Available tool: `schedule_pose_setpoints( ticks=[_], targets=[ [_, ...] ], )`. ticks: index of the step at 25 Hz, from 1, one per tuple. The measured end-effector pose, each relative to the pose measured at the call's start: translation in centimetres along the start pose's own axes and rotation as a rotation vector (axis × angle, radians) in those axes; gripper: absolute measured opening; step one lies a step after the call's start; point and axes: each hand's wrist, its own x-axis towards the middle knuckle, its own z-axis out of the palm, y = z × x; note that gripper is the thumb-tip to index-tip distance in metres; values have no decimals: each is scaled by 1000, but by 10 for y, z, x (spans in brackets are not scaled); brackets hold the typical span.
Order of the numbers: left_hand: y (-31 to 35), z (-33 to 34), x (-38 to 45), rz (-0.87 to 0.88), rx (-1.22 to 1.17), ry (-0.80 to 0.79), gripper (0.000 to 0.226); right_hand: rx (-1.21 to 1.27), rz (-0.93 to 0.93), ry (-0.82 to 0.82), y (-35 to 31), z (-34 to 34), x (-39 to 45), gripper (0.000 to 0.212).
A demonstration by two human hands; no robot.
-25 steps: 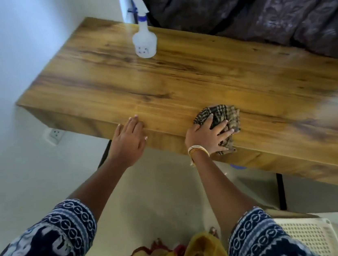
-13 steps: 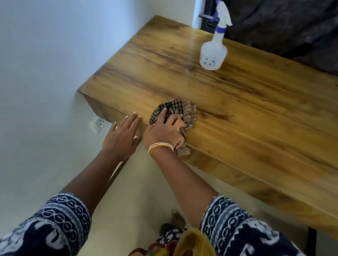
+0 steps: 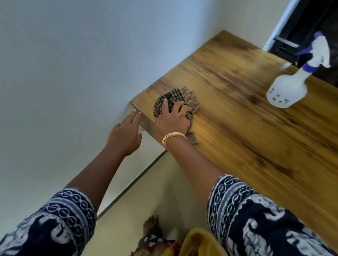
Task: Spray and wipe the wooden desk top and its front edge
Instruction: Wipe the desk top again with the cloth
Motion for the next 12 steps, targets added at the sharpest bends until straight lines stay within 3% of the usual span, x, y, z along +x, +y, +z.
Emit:
schedule_pose_setpoints(
  ticks=[9, 12],
  targets=[
    [-40, 4, 33, -42, -221, -139, 63, 30, -130, 175, -42, 15, 52, 55],
    [-43, 9, 33, -35, -263, -132, 58, 106, -336, 343, -36, 25, 45, 37]
  ],
)
